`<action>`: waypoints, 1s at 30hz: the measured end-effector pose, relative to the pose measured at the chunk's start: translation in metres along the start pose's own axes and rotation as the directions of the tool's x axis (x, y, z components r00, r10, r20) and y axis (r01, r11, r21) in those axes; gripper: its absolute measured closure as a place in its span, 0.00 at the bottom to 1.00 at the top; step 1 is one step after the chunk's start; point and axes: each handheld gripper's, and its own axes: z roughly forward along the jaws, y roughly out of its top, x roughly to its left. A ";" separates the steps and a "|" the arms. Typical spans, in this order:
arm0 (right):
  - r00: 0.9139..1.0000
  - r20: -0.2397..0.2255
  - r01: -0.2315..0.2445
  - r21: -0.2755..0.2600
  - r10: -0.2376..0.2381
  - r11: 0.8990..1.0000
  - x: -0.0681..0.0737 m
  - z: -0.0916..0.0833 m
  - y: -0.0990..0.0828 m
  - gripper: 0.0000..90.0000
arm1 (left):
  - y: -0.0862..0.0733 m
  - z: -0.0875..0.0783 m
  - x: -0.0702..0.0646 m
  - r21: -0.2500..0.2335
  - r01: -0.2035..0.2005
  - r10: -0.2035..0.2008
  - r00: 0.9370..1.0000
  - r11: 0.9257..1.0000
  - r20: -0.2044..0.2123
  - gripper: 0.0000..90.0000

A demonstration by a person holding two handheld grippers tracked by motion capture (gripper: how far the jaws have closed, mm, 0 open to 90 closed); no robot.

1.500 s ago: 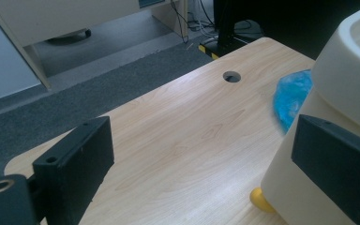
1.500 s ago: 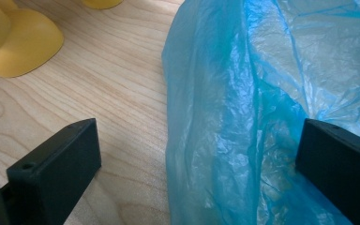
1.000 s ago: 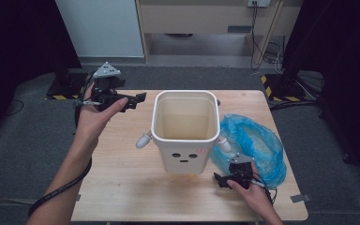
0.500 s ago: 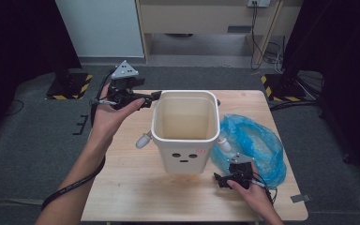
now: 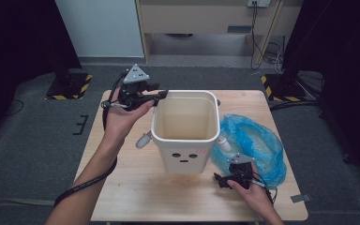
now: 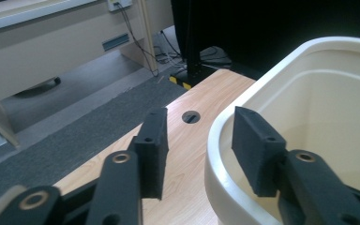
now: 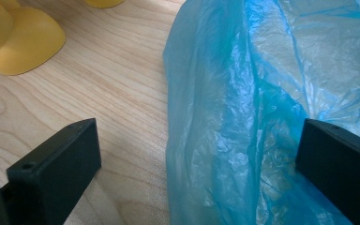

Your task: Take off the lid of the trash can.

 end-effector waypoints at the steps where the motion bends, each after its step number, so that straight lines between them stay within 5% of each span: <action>1: 1.000 0.000 0.000 0.000 0.000 1.000 0.000 0.000 0.000 0.00 | -0.001 0.002 -0.001 0.001 0.003 -0.003 1.000 1.000 0.002 0.66; 18: 1.000 0.000 0.001 0.000 -0.001 1.000 0.000 0.000 0.000 0.00 | -0.009 0.007 -0.011 -0.004 -0.003 0.003 1.000 1.000 -0.007 0.84; 30: 1.000 0.000 0.000 0.000 0.000 1.000 0.000 0.000 0.000 0.00 | -0.005 0.008 -0.006 0.027 0.053 -0.053 0.998 0.998 0.021 0.85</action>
